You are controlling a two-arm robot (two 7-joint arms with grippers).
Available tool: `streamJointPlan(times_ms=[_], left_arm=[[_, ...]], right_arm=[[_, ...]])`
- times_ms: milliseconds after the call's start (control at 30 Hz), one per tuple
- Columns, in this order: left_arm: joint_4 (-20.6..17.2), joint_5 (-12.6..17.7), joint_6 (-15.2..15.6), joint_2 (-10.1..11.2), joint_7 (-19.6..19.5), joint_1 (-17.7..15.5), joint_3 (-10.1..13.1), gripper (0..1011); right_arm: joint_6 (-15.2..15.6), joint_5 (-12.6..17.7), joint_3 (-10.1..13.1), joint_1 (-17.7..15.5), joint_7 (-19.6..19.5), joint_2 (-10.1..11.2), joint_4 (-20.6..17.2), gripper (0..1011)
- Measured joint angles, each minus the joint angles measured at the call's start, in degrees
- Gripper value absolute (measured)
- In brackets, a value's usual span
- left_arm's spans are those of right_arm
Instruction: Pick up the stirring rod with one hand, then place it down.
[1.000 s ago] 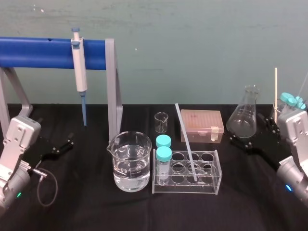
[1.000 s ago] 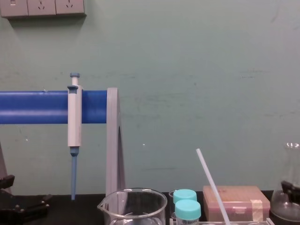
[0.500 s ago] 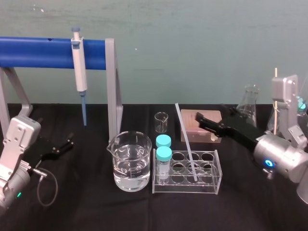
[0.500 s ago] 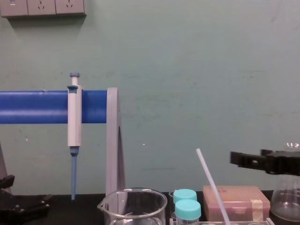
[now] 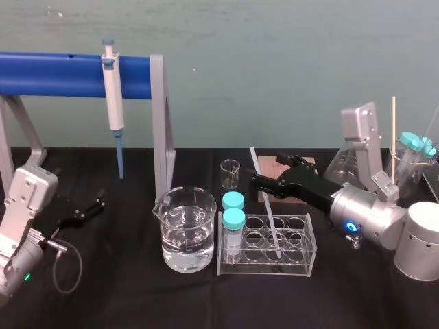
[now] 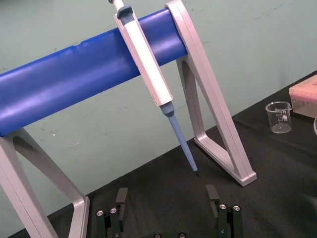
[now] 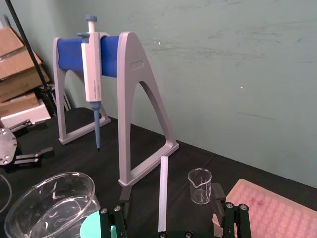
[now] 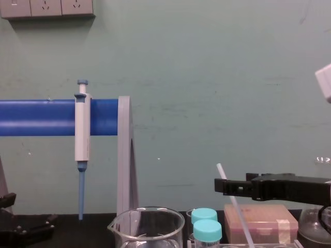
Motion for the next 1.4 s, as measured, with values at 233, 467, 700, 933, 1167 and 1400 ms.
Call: streamJointPlan(times_ms=[233,467,700,933,1167,1400], left_arm=[[0.00,0.00,0.00,0.00,0.00,0.00,0.00,1000],[0.00,0.00,0.00,0.00,0.00,0.00,0.00,1000],[0.00,0.00,0.00,0.00,0.00,0.00,0.00,1000],[0.00,0.00,0.00,0.00,0.00,0.00,0.00,1000],[0.00,0.00,0.00,0.00,0.00,0.00,0.00,1000],[0.00,0.00,0.00,0.00,0.00,0.00,0.00,1000]], right_arm=[[0.04,-1.58,-0.83,1.74,0.39,-1.75,2.82,1003],[0.92,-2.56,-1.17,2.54,0.74,-2.77,4.30,1003],[2.01,-3.50,-1.16,2.57,0.55,-2.83,4.20,1003],[2.15,-3.78,-0.88,2.26,0.39,-2.80,3.76,1003],[2.15,-3.76,-0.89,2.27,0.36,-2.80,3.79,995],[2.15,-3.73,-0.92,2.29,0.33,-2.80,3.83,863]])
